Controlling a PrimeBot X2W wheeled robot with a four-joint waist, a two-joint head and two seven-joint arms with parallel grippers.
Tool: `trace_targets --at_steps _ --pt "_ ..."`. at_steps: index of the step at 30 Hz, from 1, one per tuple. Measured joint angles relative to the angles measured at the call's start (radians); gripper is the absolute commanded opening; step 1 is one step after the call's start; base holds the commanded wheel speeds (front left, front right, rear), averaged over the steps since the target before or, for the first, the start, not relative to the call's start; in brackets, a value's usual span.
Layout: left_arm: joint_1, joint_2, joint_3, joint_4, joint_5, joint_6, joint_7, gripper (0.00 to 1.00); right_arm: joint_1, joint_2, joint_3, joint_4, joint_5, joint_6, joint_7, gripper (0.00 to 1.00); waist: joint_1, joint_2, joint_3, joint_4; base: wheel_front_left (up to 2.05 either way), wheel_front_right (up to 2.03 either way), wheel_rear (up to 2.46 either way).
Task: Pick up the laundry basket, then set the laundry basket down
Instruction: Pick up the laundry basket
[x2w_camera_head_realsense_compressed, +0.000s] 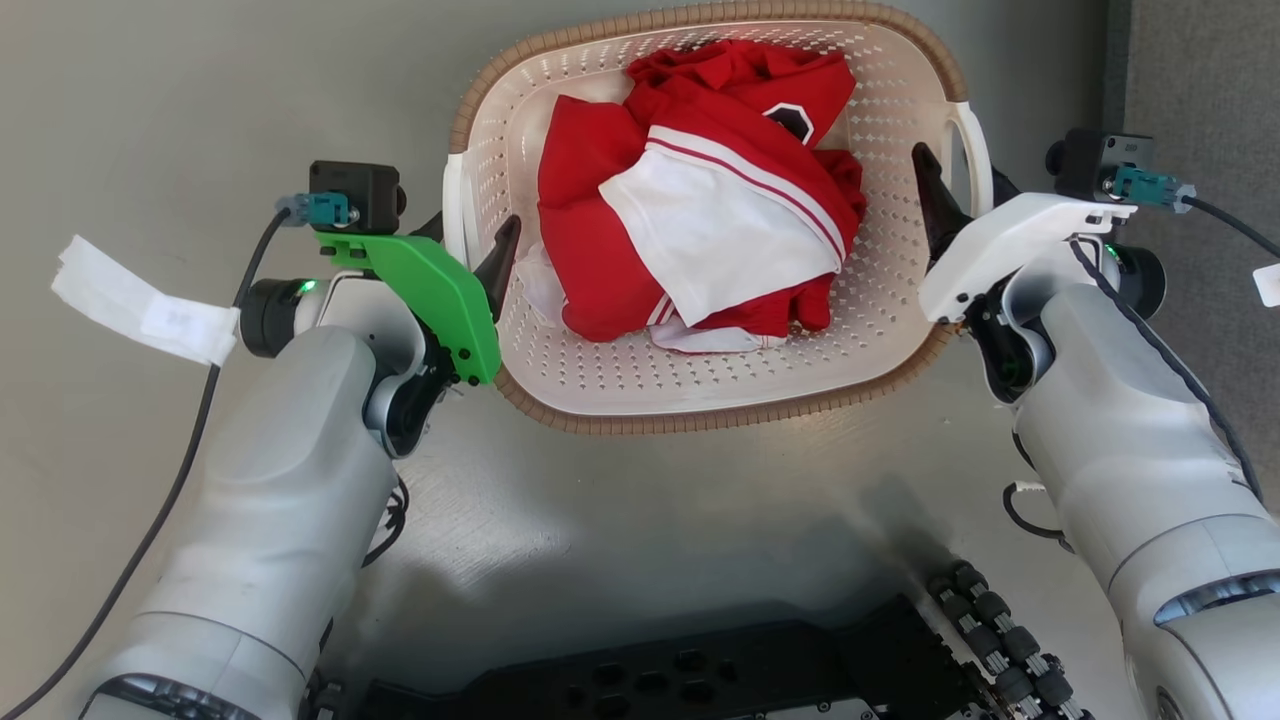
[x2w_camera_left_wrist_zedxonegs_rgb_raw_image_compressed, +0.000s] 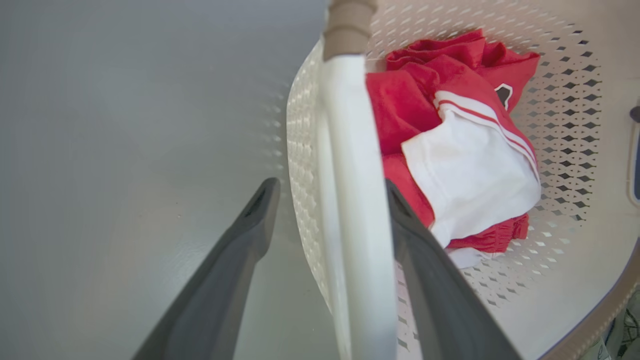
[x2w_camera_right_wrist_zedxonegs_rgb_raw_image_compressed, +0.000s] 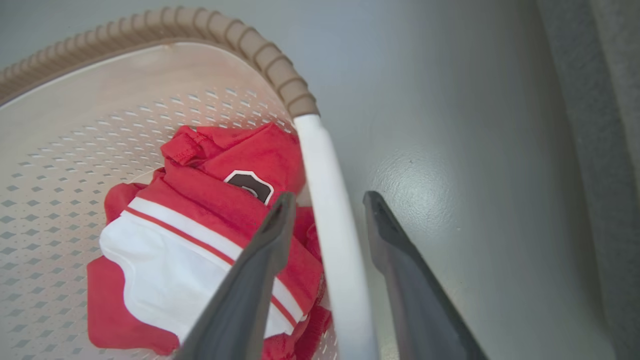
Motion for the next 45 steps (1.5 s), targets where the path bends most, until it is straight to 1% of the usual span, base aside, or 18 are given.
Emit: trace_targets --at_steps 1,2,3,5,6,7,8,9,10,11,12,13,14,16,30,35,38,45 --pt "0.0 0.0 0.0 0.0 0.0 0.0 0.0 0.96 0.0 0.0 0.0 0.0 0.0 0.0 0.0 0.57 0.0 0.0 0.0 0.0 0.0 0.0 0.0" --pt "-0.003 0.0 -0.003 0.001 -0.007 0.0 0.002 0.93 0.0 0.0 0.006 0.001 0.005 0.0 0.0 0.57 0.0 0.0 0.001 0.0 0.0 0.0 0.0" --pt "-0.005 0.0 -0.005 0.003 -0.011 0.0 0.002 0.92 0.0 0.0 0.01 0.002 0.009 0.0 0.0 0.47 0.0 0.0 0.001 0.0 0.0 0.0 0.0" --pt "-0.007 0.0 -0.012 0.006 -0.028 0.0 0.005 0.9 -0.001 -0.001 0.017 0.004 0.019 0.0 0.0 0.45 0.0 0.0 0.003 0.0 0.0 0.0 0.0" --pt "-0.009 0.0 -0.017 0.008 -0.036 0.0 0.01 0.85 -0.003 -0.001 0.02 0.005 0.026 0.0 0.0 0.43 0.0 0.0 0.004 0.0 0.0 0.0 0.0" --pt "-0.01 0.0 -0.022 0.011 -0.041 0.0 0.011 0.78 -0.004 -0.001 0.023 0.005 0.035 0.0 0.0 0.41 0.0 0.0 0.004 0.0 0.0 0.0 0.0" --pt "-0.011 0.0 -0.027 0.015 -0.044 0.0 0.012 0.54 -0.005 -0.001 0.027 0.007 0.043 0.0 0.0 0.39 0.0 0.0 0.005 0.0 0.0 0.0 0.0" --pt "-0.011 0.0 -0.031 0.019 -0.048 0.0 0.016 0.43 -0.007 -0.002 0.031 0.009 0.049 0.0 0.0 0.35 0.0 0.0 0.006 0.0 0.0 0.0 0.0" --pt "-0.012 0.0 -0.034 0.024 -0.051 0.0 0.019 0.37 -0.01 -0.002 0.035 0.012 0.053 0.0 0.0 0.31 0.0 0.0 0.007 -0.001 0.0 0.0 0.0" --pt "-0.013 0.0 -0.036 0.028 -0.055 0.0 0.019 0.17 -0.013 -0.004 0.04 0.013 0.057 0.0 0.0 0.29 0.0 0.0 0.007 -0.001 0.0 0.0 0.0" --pt "-0.015 0.0 -0.039 0.03 -0.06 0.0 0.019 0.0 -0.014 -0.005 0.045 0.013 0.06 0.001 0.0 0.13 0.0 0.0 0.008 -0.001 0.0 0.0 0.0" --pt "-0.018 0.0 -0.041 0.032 -0.063 0.001 0.019 0.0 -0.015 -0.004 0.049 0.014 0.061 0.001 -0.001 0.03 0.0 0.0 0.008 -0.001 0.0 0.0 0.0" --pt "-0.022 0.002 -0.042 0.034 -0.067 0.003 0.019 0.0 -0.015 -0.004 0.053 0.014 0.061 0.002 -0.002 0.0 -0.0001 0.0 0.009 -0.001 0.0 0.0 0.0" --pt "-0.034 0.003 -0.044 0.037 -0.071 0.012 0.019 0.0 -0.015 -0.004 0.063 0.014 0.064 0.008 -0.006 0.0 -0.0001 0.0 0.009 -0.001 0.0 0.0 0.0" --pt "-0.04 0.018 -0.101 0.072 -0.126 0.015 -0.011 0.0 -0.015 0.0 0.126 0.026 0.078 0.008 -0.01 0.0 0.0 0.0 -0.045 0.013 0.0 0.0 0.0" --pt "-0.036 0.019 -0.126 0.092 -0.135 0.015 -0.036 0.0 -0.011 -0.002 0.158 0.026 0.096 0.008 -0.011 0.0 0.0 0.0 -0.085 0.019 0.0 0.0 0.0" --pt "-0.021 0.019 -0.128 0.103 -0.16 0.015 -0.053 0.0 0.002 -0.002 0.18 0.027 0.096 0.008 -0.013 0.0 0.0 0.0 -0.114 0.022 0.0 0.0 0.0" --pt "0.033 0.016 -0.159 0.131 -0.193 0.015 -0.051 0.0 0.047 0.001 0.222 0.039 0.115 0.008 -0.013 0.0 0.0 0.0 -0.197 0.03 0.0 0.0 0.0"
